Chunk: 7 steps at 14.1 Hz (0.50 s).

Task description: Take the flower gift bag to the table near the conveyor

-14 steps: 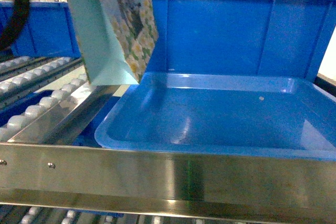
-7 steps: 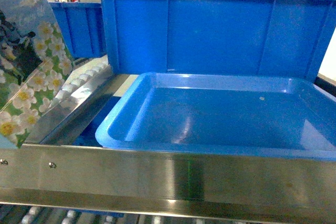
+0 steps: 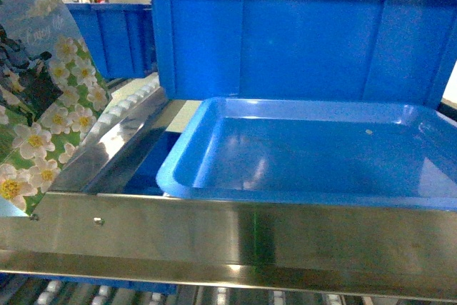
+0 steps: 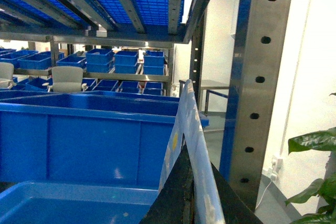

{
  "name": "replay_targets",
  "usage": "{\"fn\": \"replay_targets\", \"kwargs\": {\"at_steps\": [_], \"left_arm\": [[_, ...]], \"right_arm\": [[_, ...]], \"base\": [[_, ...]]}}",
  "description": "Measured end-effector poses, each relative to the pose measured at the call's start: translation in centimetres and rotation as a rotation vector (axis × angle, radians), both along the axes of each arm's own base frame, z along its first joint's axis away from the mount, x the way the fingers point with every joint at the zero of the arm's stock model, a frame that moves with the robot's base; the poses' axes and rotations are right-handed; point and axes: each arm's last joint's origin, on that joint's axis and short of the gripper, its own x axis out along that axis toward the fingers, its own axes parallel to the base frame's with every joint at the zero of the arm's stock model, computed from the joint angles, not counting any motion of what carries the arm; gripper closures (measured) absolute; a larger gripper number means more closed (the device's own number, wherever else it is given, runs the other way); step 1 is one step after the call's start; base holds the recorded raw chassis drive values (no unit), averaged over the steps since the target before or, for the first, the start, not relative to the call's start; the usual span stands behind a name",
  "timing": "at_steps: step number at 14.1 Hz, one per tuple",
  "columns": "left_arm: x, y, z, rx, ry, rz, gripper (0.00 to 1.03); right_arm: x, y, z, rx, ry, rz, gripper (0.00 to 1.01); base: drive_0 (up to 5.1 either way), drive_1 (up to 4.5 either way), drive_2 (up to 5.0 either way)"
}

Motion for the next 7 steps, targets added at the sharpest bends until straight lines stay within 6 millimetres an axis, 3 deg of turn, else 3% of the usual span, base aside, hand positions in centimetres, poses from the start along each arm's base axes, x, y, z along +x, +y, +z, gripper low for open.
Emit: {"fn": "replay_targets", "kwargs": {"at_steps": [7], "left_arm": [[0.0, 0.01, -0.01, 0.0, 0.0, 0.001, 1.01]], "right_arm": [[0.01, 0.0, -0.07, -0.001, 0.005, 0.0, 0.99]], "base": [[0.0, 0.0, 0.0]]}}
